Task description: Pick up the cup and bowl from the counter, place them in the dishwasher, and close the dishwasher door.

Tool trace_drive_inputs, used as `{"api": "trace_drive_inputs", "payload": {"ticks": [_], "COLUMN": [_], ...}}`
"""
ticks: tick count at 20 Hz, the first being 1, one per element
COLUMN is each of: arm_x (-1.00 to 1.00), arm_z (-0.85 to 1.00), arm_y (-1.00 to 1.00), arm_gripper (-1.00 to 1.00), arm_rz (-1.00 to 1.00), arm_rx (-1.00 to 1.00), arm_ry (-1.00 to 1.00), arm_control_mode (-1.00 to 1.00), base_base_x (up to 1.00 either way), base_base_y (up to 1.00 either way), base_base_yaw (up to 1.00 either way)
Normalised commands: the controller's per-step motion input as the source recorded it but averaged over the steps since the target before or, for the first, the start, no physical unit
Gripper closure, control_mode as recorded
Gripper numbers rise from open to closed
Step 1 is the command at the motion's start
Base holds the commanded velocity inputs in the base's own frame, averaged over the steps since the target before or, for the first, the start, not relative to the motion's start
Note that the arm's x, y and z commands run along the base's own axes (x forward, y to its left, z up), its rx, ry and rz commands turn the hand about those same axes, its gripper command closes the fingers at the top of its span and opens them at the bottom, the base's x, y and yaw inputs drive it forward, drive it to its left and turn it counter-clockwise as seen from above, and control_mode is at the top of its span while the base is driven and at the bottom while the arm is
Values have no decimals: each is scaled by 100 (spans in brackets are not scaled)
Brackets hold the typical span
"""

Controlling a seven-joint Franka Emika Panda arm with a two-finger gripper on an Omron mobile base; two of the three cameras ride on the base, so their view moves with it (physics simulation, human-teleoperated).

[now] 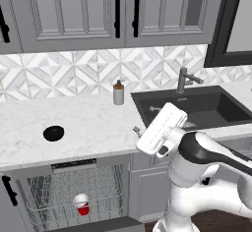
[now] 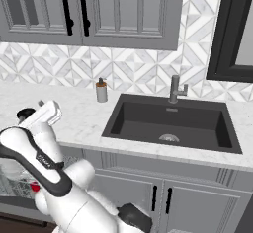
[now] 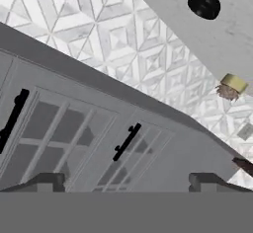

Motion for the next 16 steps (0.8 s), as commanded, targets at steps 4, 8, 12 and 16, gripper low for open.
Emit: {"api": "trace_drive_inputs", "payload": {"ticks": [4, 8, 12, 16], "arm_x": [-77, -12, 7, 24], "arm_z": [72, -13, -1, 0], "arm_y": [-96, -15, 34, 58], "arm_gripper": [-100, -100, -100, -100], "arm_rz": [-2, -17, -36, -42], "arm_rx": [-73, -65, -33, -19], "arm_ry": [-32, -97, -100, -100], "arm_control_mode": [-100, -100, -100, -100], "base_base_x": [0, 0, 0, 0], "base_base_y": [0, 0, 0, 0], "base_base_yaw": [0, 0, 0, 0]}}
